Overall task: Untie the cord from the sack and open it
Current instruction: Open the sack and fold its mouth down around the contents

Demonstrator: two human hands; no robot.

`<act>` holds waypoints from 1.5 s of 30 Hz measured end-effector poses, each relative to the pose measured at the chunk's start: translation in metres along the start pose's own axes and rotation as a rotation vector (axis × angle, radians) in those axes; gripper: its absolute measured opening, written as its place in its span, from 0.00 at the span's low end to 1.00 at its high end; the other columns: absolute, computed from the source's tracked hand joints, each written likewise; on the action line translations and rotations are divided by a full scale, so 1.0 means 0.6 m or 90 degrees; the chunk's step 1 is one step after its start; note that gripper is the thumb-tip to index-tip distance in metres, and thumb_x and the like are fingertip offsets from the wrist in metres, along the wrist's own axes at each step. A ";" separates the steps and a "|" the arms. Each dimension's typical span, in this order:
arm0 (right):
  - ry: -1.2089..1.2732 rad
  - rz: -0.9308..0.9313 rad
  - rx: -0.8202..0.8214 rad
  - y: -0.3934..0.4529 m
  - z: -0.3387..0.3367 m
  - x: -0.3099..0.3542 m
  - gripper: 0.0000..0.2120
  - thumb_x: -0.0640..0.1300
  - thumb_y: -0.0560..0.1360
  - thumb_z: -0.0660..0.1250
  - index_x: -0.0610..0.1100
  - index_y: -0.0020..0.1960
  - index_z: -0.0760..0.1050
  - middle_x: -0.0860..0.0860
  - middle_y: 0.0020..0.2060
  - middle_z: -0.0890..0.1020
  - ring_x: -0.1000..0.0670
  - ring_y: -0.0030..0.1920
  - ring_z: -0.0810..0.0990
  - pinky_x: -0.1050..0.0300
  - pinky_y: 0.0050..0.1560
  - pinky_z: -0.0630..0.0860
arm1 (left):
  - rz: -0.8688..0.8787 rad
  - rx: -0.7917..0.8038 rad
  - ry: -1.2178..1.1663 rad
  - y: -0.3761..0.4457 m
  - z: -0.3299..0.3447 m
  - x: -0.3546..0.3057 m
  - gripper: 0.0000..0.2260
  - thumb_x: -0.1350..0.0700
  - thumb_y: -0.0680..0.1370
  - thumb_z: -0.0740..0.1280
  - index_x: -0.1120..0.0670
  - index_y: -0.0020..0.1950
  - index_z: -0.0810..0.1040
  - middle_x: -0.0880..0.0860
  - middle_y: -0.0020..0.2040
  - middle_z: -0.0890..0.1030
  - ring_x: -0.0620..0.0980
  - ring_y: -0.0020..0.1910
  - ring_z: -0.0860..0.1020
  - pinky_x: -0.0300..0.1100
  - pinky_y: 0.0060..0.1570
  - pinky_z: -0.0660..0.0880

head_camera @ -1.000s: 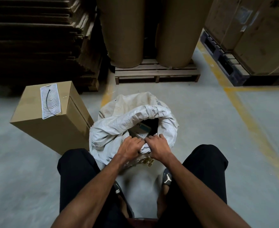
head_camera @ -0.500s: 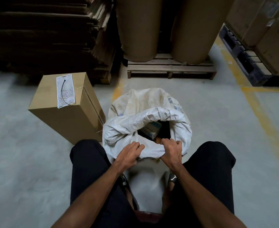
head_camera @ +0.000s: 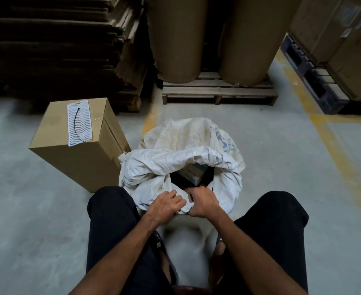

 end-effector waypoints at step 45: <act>0.006 -0.014 -0.021 -0.019 0.046 0.013 0.28 0.62 0.59 0.72 0.52 0.52 0.66 0.54 0.51 0.71 0.46 0.49 0.76 0.50 0.45 0.72 | -0.165 0.108 -0.080 0.015 0.024 0.081 0.13 0.60 0.67 0.74 0.49 0.45 0.75 0.46 0.38 0.78 0.52 0.43 0.76 0.44 0.43 0.63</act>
Point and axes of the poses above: each hand's wrist, its own y-axis towards the middle knuckle, its own z-axis out of the palm, x = y × z, the point moved 3 cm from there along y, towards the middle knuckle
